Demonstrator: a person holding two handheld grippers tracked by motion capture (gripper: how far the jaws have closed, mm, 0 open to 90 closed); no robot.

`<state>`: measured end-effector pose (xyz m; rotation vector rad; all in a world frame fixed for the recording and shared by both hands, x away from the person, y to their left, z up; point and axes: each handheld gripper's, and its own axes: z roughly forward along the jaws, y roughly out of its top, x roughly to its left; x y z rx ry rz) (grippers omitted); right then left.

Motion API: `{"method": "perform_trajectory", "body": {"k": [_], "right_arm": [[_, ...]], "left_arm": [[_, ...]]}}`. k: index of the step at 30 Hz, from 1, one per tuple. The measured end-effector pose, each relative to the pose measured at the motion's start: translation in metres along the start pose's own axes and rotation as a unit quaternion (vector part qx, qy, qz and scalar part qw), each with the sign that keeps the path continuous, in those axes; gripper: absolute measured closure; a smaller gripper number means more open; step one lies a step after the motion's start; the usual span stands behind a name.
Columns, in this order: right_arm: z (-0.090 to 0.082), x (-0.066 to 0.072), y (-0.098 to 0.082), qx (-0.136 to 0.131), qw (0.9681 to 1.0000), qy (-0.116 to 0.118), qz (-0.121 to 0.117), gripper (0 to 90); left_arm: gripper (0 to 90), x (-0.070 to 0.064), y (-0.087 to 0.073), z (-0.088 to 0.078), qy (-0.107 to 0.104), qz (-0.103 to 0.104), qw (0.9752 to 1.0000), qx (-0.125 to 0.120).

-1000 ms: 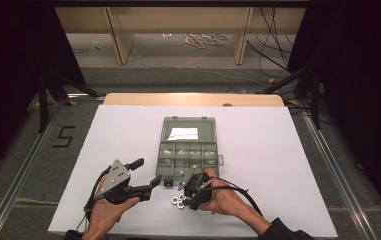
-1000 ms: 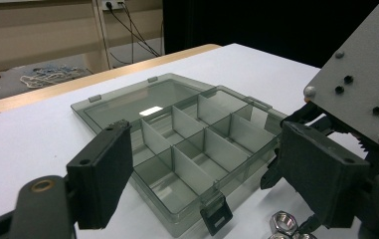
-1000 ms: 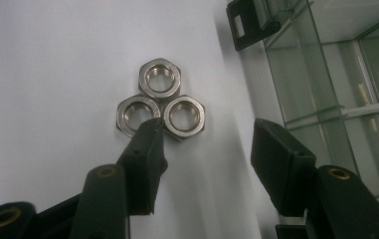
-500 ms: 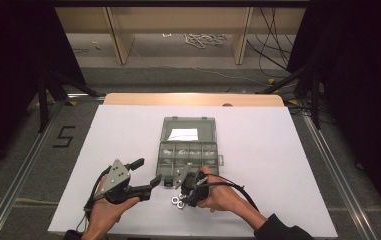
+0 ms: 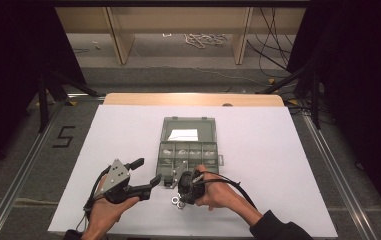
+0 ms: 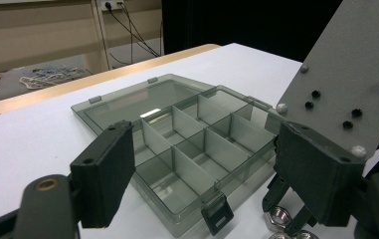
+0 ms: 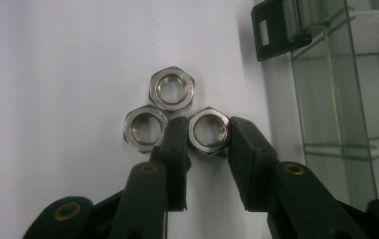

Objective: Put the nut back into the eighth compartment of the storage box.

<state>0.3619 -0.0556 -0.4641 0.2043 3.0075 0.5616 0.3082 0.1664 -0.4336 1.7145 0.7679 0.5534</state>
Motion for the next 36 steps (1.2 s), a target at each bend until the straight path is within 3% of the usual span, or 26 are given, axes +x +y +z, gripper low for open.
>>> {"method": "perform_trajectory", "body": {"k": [3,10,25,32,36], "right_arm": [[0.0,0.0,0.0,0.0,1.0,0.0,0.001,70.3],[-0.004,0.0,-0.001,0.005,1.0,-0.002,0.003,70.4],[-0.046,-0.009,-0.003,-0.047,0.9984,-0.02,0.023,70.4],[-0.065,-0.015,-0.005,-0.063,0.9973,-0.033,0.021,70.4],[-0.073,-0.02,-0.009,-0.074,0.9953,-0.052,0.033,70.4]], "left_arm": [[22.9,0.001,0.001,0.0,-0.001,0.007,1.0,-0.002],[23.1,0.001,0.0,0.0,0.001,0.0,1.0,0.0],[23.1,0.002,0.001,-0.001,0.005,-0.002,1.0,-0.006],[22.9,0.002,0.001,0.0,0.003,-0.002,1.0,-0.009],[22.9,0.002,0.001,-0.001,0.007,0.004,0.9999,-0.007]]}}
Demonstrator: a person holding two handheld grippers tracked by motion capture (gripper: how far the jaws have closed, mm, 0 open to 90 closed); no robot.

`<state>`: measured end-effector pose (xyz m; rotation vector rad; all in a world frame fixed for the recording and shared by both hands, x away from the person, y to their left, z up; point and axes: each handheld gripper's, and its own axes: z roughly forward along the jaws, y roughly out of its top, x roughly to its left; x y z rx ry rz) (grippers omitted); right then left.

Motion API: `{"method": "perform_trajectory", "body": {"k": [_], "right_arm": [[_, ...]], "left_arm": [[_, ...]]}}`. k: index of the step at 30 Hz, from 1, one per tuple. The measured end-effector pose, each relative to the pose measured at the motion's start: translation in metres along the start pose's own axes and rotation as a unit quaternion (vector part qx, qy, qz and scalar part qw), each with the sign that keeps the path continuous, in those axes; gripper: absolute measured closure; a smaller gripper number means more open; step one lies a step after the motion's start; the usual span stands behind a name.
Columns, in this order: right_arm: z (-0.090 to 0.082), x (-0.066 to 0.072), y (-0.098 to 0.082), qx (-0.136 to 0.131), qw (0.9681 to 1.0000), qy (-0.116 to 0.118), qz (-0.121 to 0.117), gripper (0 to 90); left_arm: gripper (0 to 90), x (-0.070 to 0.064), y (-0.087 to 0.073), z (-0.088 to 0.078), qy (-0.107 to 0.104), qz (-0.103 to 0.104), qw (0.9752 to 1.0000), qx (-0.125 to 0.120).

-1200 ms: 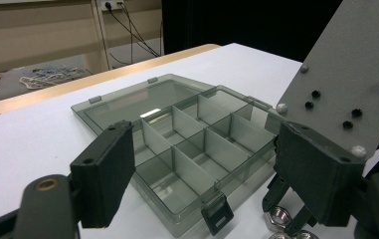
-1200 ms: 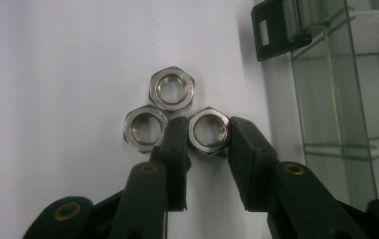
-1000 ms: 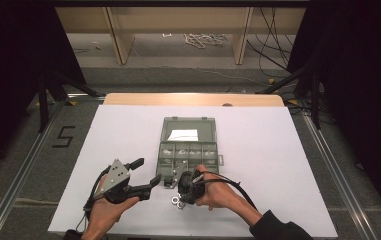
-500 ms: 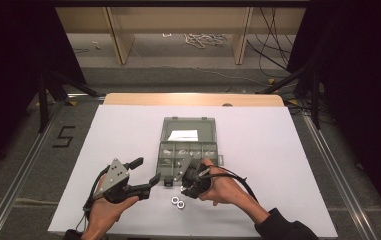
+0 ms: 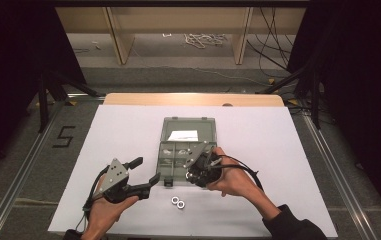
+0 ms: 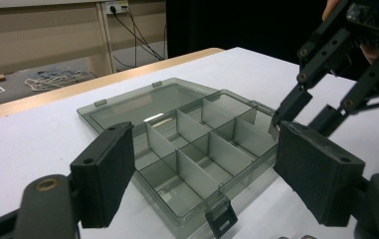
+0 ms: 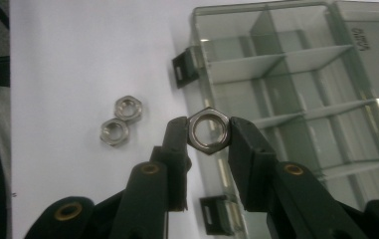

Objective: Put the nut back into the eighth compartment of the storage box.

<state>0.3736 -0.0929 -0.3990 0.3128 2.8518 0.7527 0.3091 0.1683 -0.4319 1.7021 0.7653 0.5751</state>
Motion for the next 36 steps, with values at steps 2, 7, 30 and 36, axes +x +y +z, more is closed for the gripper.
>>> {"method": "perform_trajectory", "body": {"k": [2,7,30,36], "right_arm": [[-0.003,-0.004,-0.002,-0.004,0.9999,-0.009,0.004,70.4],[-0.008,-0.015,-0.008,-0.007,0.9996,-0.023,0.015,70.4],[-0.003,-0.045,-0.038,0.035,0.9961,-0.051,0.062,70.4],[0.005,-0.045,-0.041,0.052,0.9952,-0.053,0.064,70.4]], "left_arm": [[22.9,0.0,0.0,0.0,0.0,-0.002,1.0,0.0],[22.8,0.0,0.0,0.0,0.0,-0.001,1.0,-0.001],[22.8,0.0,0.0,0.0,0.0,0.001,1.0,-0.003],[22.8,0.0,0.001,0.0,-0.001,0.007,1.0,-0.001]]}}
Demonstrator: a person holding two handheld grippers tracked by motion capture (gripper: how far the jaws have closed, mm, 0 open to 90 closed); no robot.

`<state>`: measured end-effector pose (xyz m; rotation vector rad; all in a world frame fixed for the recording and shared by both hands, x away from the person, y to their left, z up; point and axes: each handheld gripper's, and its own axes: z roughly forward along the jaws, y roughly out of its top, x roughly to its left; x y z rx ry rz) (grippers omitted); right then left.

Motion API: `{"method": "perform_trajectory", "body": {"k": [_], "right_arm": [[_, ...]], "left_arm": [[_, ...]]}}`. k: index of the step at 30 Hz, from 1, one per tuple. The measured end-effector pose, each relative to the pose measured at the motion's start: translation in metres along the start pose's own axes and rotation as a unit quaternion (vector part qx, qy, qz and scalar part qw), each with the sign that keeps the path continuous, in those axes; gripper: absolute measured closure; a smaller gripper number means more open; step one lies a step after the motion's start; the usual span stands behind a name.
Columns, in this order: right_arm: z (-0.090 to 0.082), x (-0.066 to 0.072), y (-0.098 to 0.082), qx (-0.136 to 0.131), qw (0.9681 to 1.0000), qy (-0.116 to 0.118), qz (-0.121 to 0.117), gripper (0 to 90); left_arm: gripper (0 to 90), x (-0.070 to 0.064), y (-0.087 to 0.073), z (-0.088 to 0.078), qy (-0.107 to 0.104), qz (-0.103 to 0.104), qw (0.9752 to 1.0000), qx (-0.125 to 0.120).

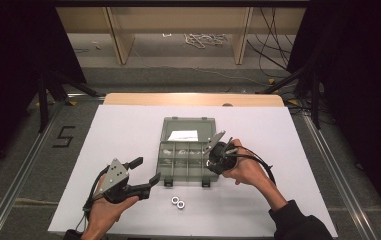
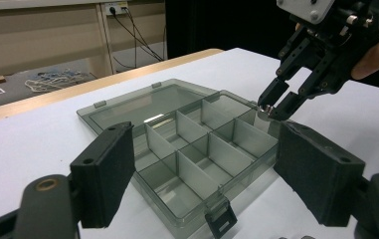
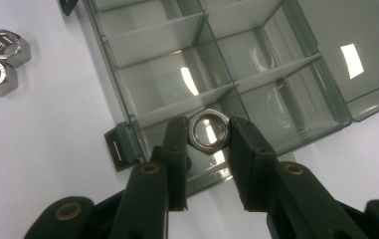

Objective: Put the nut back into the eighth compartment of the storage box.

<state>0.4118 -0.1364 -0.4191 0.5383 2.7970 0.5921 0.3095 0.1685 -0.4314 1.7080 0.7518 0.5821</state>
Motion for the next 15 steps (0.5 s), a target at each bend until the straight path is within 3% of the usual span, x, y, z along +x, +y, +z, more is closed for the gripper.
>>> {"method": "perform_trajectory", "body": {"k": [7,15], "right_arm": [[0.009,0.0,-0.001,0.009,0.9999,0.005,-0.001,70.3],[0.014,0.001,-0.001,0.01,0.9999,-0.005,0.0,70.1]], "left_arm": [[22.8,-0.001,0.0,0.0,0.0,-0.005,1.0,0.001],[22.8,-0.001,-0.001,0.001,-0.004,-0.009,0.9999,-0.003]]}}
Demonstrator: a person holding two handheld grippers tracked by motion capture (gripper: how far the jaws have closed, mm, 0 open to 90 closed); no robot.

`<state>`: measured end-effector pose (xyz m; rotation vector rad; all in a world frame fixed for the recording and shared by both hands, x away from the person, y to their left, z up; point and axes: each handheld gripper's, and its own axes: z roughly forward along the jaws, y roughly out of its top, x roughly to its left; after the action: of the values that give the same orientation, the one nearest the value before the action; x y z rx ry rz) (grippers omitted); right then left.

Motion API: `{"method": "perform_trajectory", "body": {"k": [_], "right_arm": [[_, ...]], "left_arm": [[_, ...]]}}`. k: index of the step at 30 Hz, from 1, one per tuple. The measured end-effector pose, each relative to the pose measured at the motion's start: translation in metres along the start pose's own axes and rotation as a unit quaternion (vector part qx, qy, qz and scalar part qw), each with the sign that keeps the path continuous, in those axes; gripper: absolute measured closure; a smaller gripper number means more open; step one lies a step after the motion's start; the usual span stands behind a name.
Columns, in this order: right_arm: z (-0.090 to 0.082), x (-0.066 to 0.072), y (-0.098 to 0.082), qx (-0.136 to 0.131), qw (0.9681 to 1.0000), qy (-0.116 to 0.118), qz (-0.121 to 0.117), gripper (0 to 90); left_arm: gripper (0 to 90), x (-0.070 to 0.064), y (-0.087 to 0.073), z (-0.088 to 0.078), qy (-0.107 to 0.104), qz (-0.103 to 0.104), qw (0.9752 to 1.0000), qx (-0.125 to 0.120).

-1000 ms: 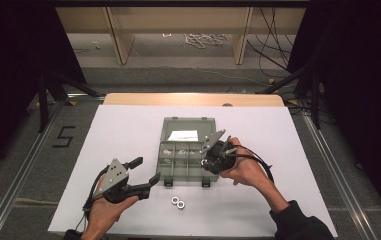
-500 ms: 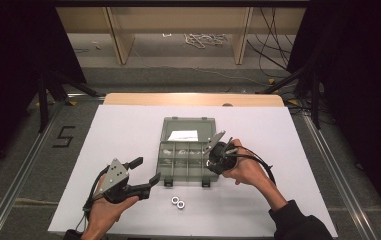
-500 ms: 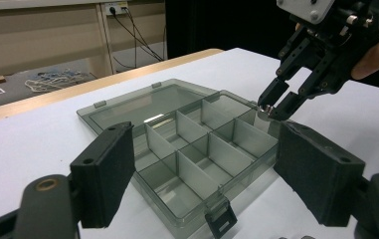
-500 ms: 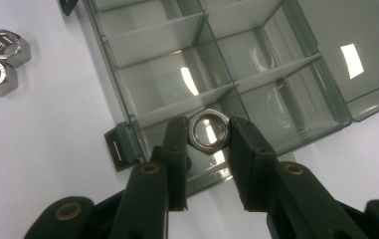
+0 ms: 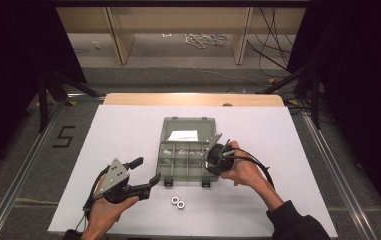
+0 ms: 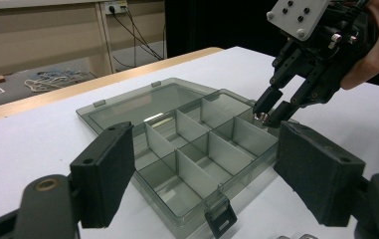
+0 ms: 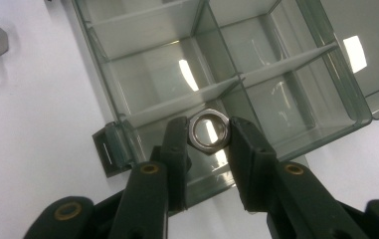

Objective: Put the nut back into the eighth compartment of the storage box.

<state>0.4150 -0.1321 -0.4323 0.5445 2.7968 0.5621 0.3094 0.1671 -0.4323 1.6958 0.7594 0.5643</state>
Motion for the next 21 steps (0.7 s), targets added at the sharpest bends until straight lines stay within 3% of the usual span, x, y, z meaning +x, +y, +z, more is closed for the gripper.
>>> {"method": "perform_trajectory", "body": {"k": [6,8,9,21], "right_arm": [[-0.009,0.003,0.005,-0.006,0.9996,-0.027,0.002,59.9],[-0.016,0.006,0.007,-0.015,0.9994,-0.03,0.001,56.0],[-0.019,0.007,0.009,-0.023,0.9992,-0.033,0.001,53.7],[-0.034,0.03,0.023,-0.07,0.9973,-0.02,-0.012,33.7]], "left_arm": [[22.8,-0.002,-0.001,-0.001,0.002,-0.008,0.9999,0.009],[22.8,0.001,0.0,-0.001,0.003,0.009,0.9999,0.005],[22.8,0.0,0.0,0.0,0.001,0.002,1.0,0.003],[22.8,0.0,0.0,-0.001,0.004,0.001,1.0,0.002]]}}
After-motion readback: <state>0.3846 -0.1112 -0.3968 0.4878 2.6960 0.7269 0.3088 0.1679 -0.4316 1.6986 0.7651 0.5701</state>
